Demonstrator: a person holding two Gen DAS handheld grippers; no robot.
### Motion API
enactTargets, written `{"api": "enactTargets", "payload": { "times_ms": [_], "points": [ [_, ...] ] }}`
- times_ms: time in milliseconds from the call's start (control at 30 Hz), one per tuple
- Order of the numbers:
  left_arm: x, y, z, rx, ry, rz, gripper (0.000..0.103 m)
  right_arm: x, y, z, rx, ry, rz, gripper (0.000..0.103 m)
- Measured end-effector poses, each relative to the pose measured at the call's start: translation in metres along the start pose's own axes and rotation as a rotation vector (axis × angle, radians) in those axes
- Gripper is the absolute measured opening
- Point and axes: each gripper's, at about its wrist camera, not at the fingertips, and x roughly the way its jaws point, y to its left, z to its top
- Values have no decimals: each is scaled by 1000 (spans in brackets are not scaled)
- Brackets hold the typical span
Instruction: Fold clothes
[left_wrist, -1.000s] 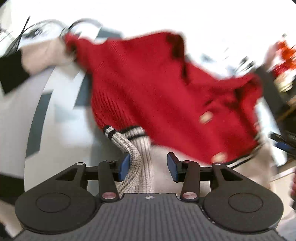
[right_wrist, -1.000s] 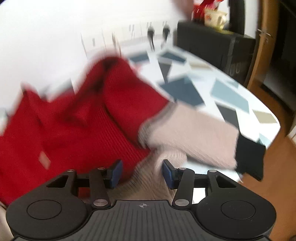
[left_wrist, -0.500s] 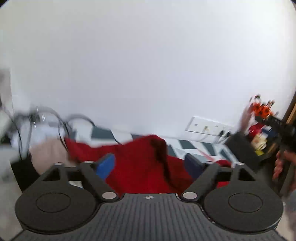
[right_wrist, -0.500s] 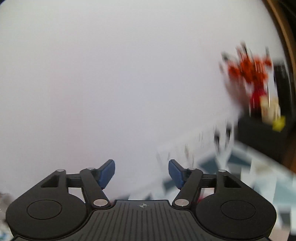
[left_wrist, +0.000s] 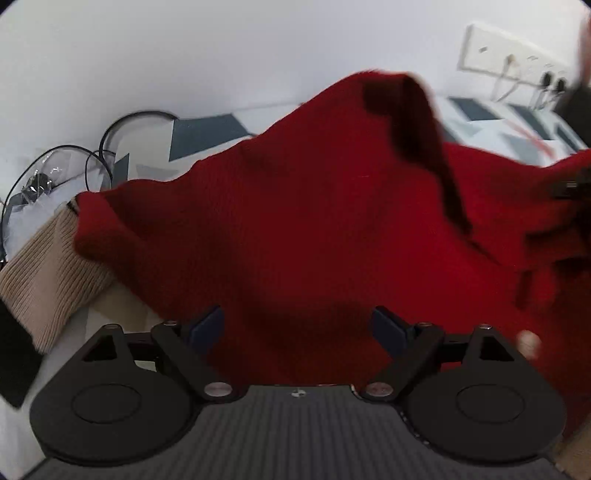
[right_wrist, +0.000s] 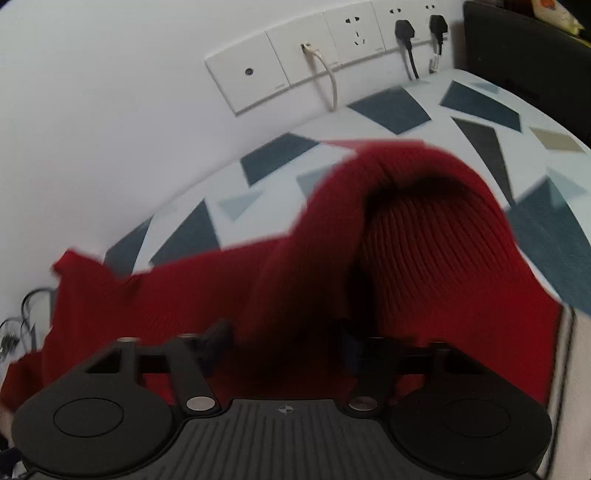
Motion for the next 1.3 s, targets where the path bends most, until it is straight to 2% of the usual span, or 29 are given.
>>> {"api": "enactTargets", "payload": {
  "times_ms": [133, 233, 267, 300, 333, 367, 433, 467, 500, 567, 633, 733, 800, 833, 867, 933, 1000, 1033, 1067, 1100, 1133, 1167, 1233, 1300],
  "points": [
    [26, 10, 23, -70, 18, 4, 88, 19, 0, 51, 23, -86, 109, 9],
    [38, 6, 45, -78, -10, 19, 88, 47, -7, 116, 192, -212, 141, 9],
    [41, 3, 52, -74, -25, 22, 88, 61, -13, 135, 270, -222, 136, 14],
    [41, 2, 57, -66, -44, 25, 88, 79, -21, 145, 347, -190, 117, 20],
    [41, 1, 62, -53, -61, 29, 88, 96, -28, 152, 425, -147, 98, 38],
    [39, 4, 65, -34, -80, 35, 88, 110, -32, 151, 484, -90, 86, 43],
    [33, 10, 70, 8, -118, 50, 88, 117, -28, 139, 484, -57, 84, 46],
    [31, 19, 69, 15, -130, 61, 88, 119, -24, 133, 469, -43, 81, 57],
    [29, 30, 68, 17, -139, 72, 89, 117, -17, 127, 419, -37, 70, 60],
    [27, 54, 58, 8, -151, 93, 90, 107, 0, 111, 323, -49, 55, 61],
    [32, 84, 48, -31, -143, 108, 90, 100, 21, 97, 188, -57, 75, 61],
    [42, 123, 36, -68, -123, 126, 91, 105, 64, 85, -42, -34, 172, 60],
    [48, 139, 34, -112, -84, 156, 92, 112, 92, 76, -141, -12, 259, 59],
    [51, 146, 33, -136, -62, 172, 92, 117, 106, 72, -184, 1, 299, 59],
    [51, 153, 29, -185, -49, 158, 92, 124, 120, 69, -208, 19, 323, 58],
    [49, 165, 20, -293, -41, 99, 94, 136, 146, 62, -250, 43, 334, 57],
    [59, 172, 13, -366, -18, 115, 95, 149, 164, 57, -278, 59, 329, 58],
    [66, 174, 10, -395, -3, 151, 93, 155, 172, 56, -288, 65, 323, 56],
    [69, 174, 8, -425, -4, 176, 73, 162, 178, 54, -300, 72, 317, 50],
    [71, 173, 6, -455, -10, 195, 48, 168, 184, 53, -314, 83, 310, 42],
    [73, 173, 3, -486, -16, 213, 35, 173, 189, 51, -328, 94, 304, 23],
    [71, 174, 2, -515, -35, 198, 17, 176, 194, 50, -343, 103, 300, 17],
    [48, 172, -1, -561, -137, 255, 17, 180, 204, 48, -362, 107, 295, 10],
    [21, 169, -9, -583, -276, 340, 17, 175, 207, 55, -346, 45, 337, 9]
  ]
}}
